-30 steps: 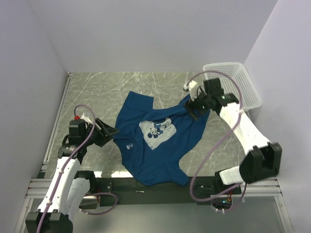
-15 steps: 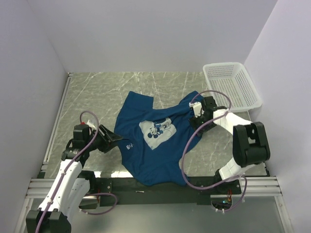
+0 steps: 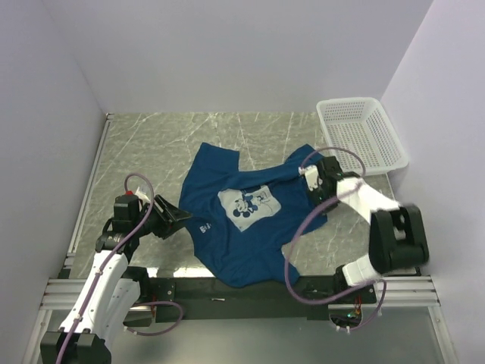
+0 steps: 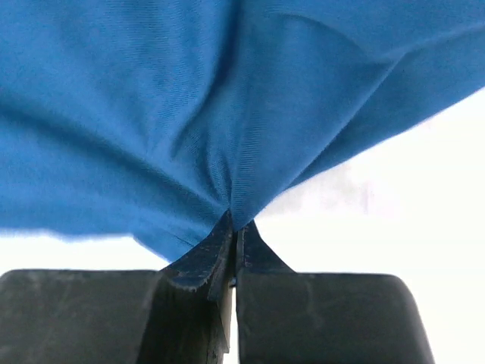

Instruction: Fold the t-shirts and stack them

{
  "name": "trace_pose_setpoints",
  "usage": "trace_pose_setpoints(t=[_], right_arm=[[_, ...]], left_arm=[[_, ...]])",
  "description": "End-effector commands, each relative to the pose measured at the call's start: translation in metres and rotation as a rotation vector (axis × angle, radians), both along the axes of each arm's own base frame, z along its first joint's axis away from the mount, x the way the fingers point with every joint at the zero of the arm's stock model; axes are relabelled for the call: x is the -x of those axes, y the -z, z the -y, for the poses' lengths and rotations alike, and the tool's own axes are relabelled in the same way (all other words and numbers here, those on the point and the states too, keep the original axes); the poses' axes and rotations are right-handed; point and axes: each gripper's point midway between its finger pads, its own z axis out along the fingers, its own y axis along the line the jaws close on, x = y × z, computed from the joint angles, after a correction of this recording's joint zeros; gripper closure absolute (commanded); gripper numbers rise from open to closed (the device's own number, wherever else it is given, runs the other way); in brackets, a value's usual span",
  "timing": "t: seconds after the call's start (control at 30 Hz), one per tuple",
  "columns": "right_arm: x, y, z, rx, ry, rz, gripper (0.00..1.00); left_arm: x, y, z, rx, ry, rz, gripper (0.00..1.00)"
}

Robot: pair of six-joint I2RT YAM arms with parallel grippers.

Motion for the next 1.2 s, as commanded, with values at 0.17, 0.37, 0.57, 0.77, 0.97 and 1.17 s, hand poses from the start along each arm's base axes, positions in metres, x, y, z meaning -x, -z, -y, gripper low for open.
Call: trace_pose_setpoints(t=[0.17, 0.37, 0.57, 0.77, 0.97, 1.17], right_arm=[[0.132, -0.046, 0.042, 0.135, -0.311, -0.09, 0.84], [0.114, -0.104, 0.031, 0.082, -0.32, 0.175, 0.25], [0.054, -0.097, 0.012, -0.074, -0.128, 0.232, 0.13], [0.031, -0.063, -0.031, -0.32, -0.186, 0.054, 0.18], [0.023, -0.071, -0.053, -0.445, -0.194, 0.087, 0.18], [0.027, -0.073, -0.052, -0.455, -0.188, 0.118, 0.18]], left_arm=[[-0.007, -0.016, 0.006, 0.02, 0.036, 0.069, 0.4], [-0.012, -0.017, 0.006, 0.011, 0.041, 0.068, 0.4], [-0.018, -0.01, 0.006, 0.009, 0.02, 0.041, 0.39], [-0.024, 0.023, 0.016, -0.082, 0.031, -0.074, 0.39], [-0.053, 0.061, 0.01, -0.286, -0.009, -0.183, 0.42], [-0.075, 0.092, -0.002, -0.491, -0.01, -0.303, 0.53]])
